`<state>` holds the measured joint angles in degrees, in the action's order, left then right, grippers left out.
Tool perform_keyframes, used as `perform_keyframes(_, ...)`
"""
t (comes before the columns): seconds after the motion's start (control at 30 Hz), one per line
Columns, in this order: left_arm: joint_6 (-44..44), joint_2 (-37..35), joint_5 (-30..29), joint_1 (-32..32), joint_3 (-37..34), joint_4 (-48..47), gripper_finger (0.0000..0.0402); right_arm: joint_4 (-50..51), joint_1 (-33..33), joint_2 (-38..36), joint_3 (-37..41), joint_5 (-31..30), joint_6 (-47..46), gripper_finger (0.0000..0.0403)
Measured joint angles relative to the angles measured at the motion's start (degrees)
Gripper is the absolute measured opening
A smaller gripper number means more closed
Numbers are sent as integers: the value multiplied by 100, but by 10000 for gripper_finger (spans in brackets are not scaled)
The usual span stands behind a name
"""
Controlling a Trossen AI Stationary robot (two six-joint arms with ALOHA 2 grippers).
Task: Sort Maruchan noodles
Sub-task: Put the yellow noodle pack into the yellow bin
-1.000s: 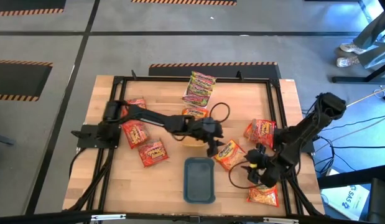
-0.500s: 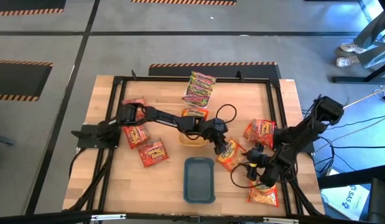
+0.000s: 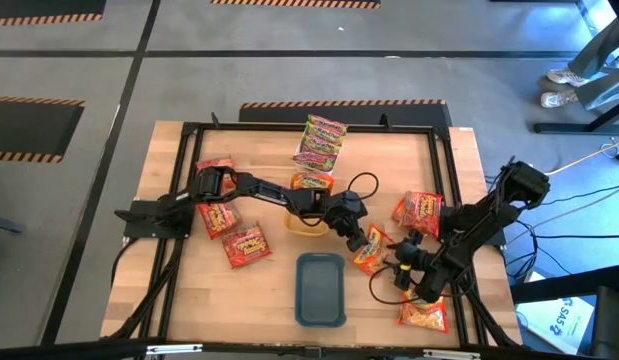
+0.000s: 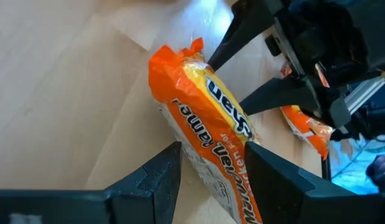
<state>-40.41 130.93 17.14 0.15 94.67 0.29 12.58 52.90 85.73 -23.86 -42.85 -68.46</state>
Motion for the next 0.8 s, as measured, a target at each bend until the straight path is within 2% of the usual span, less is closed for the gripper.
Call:
perform_keyframes(0.27, -310, -39, 64, 23, -2, 78, 171, -125, -7, 9, 9, -176, 222, 234)
perform_keyframes(0.43, -576, -48, 423, 58, 0, 64, 171, -236, -7, 190, 9, -320, 275, 234)
perform_keyframes(0.6, -446, -48, -55, 29, 0, -224, 171, -429, -7, 460, 7, -524, 276, 234)
perform_keyframes(0.8, -404, 18, -104, 15, -1, -234, 171, -585, -10, 566, 7, -888, 281, 234)
